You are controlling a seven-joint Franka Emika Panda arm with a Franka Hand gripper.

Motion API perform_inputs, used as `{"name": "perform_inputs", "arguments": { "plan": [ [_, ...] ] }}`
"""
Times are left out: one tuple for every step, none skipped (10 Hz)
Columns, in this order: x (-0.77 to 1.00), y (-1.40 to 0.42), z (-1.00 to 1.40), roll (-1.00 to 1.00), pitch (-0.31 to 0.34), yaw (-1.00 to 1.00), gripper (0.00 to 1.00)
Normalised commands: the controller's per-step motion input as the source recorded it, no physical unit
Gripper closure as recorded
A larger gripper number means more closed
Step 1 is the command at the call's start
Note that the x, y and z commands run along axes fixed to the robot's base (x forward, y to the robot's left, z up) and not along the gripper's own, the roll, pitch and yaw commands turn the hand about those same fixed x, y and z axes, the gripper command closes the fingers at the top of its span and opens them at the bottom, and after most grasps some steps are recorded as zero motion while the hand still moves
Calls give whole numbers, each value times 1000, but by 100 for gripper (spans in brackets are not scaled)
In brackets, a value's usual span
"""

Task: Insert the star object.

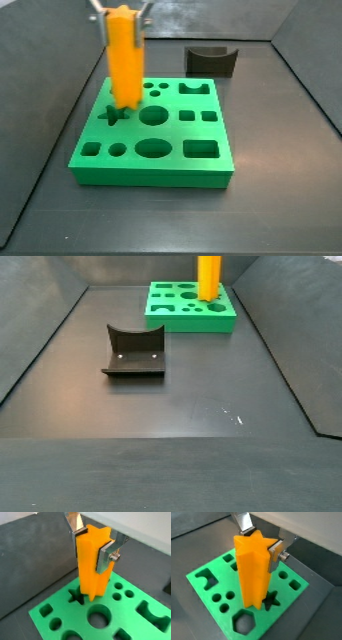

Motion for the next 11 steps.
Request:
{"name": "perform_inputs", "arguments": {
  "plan": [
    [-571,-71,-94,-119,-11,-129,100],
    [-389,-163,-157,-104,0,-177,100],
    [-123,-220,-191,-74,0,-223,100],
    [0,-229,-214,-17,50,-283,100],
    [0,-283,-160,-49,44,-460,100],
    [9,-337,-120,-90,16,-729,100],
    [6,-306,-197,-113,46,-694,100],
    [51,-266,-263,-121,59,-640,100],
    [229,-246,-380,-99,134,-554,100],
    [203,-169,-389,-89,149,-557,100],
    [0,-11,-206,-103,91,-483,100]
  ]
}}
